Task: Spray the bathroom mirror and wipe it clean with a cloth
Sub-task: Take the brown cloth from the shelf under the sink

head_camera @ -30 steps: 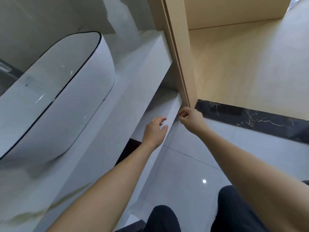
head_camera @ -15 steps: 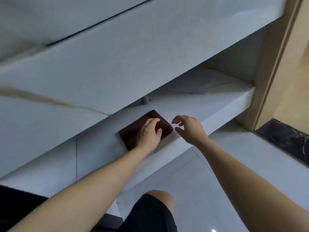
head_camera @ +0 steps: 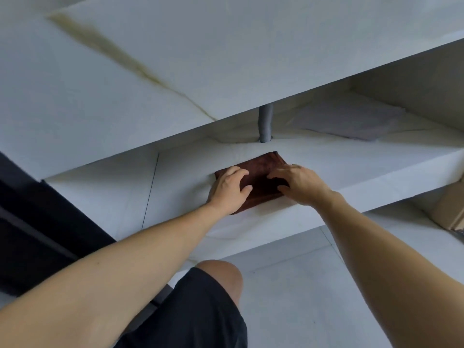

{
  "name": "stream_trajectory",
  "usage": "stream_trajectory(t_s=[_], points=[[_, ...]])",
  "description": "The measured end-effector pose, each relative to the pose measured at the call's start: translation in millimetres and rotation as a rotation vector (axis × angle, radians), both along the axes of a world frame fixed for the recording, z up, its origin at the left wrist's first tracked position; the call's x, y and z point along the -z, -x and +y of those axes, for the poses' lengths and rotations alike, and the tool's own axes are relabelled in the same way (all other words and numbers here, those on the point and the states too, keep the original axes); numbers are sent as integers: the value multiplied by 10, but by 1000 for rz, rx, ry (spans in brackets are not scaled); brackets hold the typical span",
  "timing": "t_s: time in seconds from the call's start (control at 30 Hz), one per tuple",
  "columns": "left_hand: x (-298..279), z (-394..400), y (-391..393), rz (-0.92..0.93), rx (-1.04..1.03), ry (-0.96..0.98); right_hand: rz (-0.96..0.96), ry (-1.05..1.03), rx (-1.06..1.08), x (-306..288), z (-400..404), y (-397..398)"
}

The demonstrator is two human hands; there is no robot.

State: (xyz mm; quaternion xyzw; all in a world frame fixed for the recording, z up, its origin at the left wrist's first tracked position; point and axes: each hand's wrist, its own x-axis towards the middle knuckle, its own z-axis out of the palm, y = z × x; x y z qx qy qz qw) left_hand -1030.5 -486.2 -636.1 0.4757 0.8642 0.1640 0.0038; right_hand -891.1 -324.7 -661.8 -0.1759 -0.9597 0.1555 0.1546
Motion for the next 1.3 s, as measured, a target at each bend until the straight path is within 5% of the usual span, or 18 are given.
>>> stream_trajectory(t_s=[0.47, 0.67, 1.3], points=[[164, -126, -452, 61, 18, 207, -178, -239, -167, -80, -71, -255], [270, -239, -701, 342, 15, 258, -64, -390, -112, 20, -190, -330], [-259, 80, -1429, 212, 147, 284, 67, -94, 35, -145, -48, -1182]])
